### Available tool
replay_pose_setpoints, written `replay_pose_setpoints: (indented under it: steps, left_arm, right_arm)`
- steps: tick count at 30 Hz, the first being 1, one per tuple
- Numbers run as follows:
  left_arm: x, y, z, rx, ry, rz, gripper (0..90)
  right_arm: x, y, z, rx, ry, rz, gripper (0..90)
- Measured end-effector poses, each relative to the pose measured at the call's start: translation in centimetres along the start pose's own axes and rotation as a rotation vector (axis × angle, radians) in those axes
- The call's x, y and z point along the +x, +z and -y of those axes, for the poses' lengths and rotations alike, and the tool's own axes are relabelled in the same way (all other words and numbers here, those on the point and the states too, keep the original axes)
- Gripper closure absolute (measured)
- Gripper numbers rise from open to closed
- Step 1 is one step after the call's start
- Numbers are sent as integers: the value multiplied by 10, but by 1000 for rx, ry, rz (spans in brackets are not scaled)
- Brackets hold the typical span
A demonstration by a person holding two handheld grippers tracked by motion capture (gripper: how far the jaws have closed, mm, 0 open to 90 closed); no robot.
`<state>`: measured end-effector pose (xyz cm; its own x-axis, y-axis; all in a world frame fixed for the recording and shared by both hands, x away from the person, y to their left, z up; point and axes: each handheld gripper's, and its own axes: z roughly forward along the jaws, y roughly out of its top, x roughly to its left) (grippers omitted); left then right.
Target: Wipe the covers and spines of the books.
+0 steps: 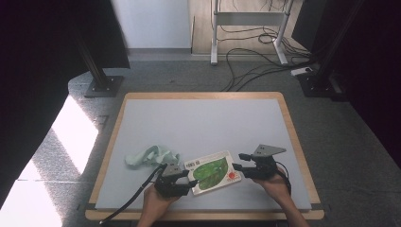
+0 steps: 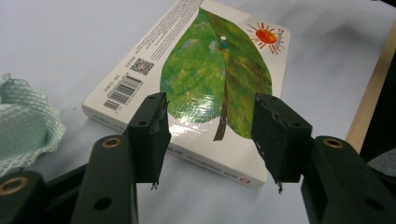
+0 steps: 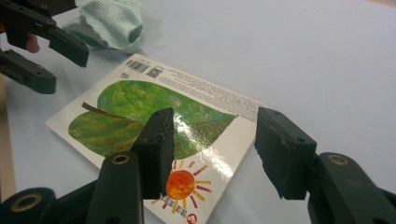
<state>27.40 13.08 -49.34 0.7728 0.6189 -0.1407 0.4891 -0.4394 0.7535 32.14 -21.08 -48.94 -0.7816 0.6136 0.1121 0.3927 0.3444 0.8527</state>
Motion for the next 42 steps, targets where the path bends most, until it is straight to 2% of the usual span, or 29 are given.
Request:
replay_pose_setpoints:
  steps: [6,10,15,20,24,27,29,31,34,38,40,42]
  left_arm:
    - [1,-2,0,-10,7,0,436]
    - [2,-6,1,-21,19,-16,410]
    - [11,-18,1,-25,18,-42,330]
    - [29,-40,2,-34,-6,-94,268]
    - [43,-54,3,-38,-18,-175,208]
    - [57,-59,2,-15,-21,-244,156]
    - [67,-58,2,1,-26,-275,143]
    - [77,-55,3,6,-39,-287,141]
    - [92,-44,7,37,-56,-313,142]
    - [107,-32,16,64,-95,-315,151]
    - [112,-27,20,76,-104,-306,206]
    - [115,-24,25,89,-102,-320,303]
  right_arm:
    - [-2,0,4,-1,7,3,464]
    - [-2,0,5,2,2,2,459]
    - [-2,1,8,7,2,7,414]
    - [2,5,3,28,-19,-3,352]
    - [6,12,-1,37,-32,-12,327]
    - [9,17,-3,40,-35,-20,323]
    - [10,20,-4,46,-39,-25,322]
    - [12,23,-6,48,-42,-30,321]
    - [13,25,-7,52,-46,-37,321]
    - [15,27,-8,56,-47,-44,321]
    - [14,28,-7,60,-51,-46,321]
    - [15,29,-6,63,-48,-47,321]
